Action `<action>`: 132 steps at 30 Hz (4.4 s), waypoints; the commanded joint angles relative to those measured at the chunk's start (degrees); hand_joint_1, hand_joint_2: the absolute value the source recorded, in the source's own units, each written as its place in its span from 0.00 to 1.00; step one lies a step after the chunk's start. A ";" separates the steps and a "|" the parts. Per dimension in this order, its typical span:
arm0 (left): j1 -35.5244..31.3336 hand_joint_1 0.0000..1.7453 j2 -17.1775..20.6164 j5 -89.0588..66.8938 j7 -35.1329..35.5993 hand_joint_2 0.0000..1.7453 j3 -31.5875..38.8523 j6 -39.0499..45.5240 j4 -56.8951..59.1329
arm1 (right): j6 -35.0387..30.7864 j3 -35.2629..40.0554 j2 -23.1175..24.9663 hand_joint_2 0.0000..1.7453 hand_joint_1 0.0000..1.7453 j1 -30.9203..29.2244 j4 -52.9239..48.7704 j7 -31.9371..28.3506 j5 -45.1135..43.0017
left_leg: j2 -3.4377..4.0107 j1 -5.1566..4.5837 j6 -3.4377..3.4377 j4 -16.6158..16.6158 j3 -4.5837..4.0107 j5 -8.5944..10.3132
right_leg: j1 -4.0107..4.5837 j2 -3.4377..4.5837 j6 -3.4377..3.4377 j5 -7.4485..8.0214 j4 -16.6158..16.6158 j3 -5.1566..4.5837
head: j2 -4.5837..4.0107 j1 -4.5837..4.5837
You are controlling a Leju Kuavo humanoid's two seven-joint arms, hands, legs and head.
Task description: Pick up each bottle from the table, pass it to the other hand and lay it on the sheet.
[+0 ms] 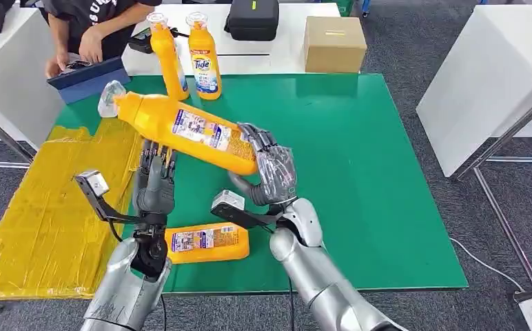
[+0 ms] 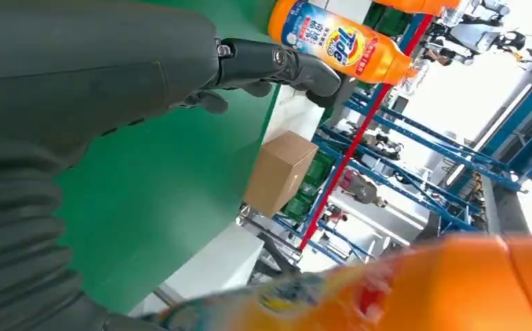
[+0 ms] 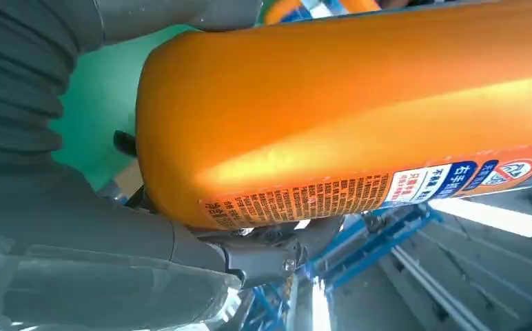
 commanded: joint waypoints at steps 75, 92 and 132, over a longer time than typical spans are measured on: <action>-4.99 1.00 1.92 -0.17 -4.80 1.00 1.88 -1.18 0.78 | 6.09 34.50 -0.55 1.00 1.00 -9.43 17.33 7.16 -19.75 | -0.08 -0.01 -0.12 0.02 0.28 -0.13 | 0.00 -0.17 -0.04 -0.18 0.05 0.27 | 0.00 0.00; -4.07 1.00 2.08 0.93 -3.85 1.00 2.44 -0.88 -1.19 | 3.78 35.07 -0.55 1.00 0.92 -9.20 15.90 6.28 -21.72 | -0.05 -0.01 -0.06 -0.02 0.08 -0.02 | 0.00 -0.09 -0.02 -0.06 -0.01 0.07 | 0.00 -0.02; -19.83 1.00 34.39 -116.05 31.69 1.00 -16.48 44.81 8.29 | 4.25 13.84 -22.20 1.00 0.00 19.59 -50.70 1.24 -35.96 | 0.23 -0.02 -0.16 -0.04 0.33 -0.16 | -0.01 0.08 -0.09 -0.13 0.01 0.23 | 0.00 0.02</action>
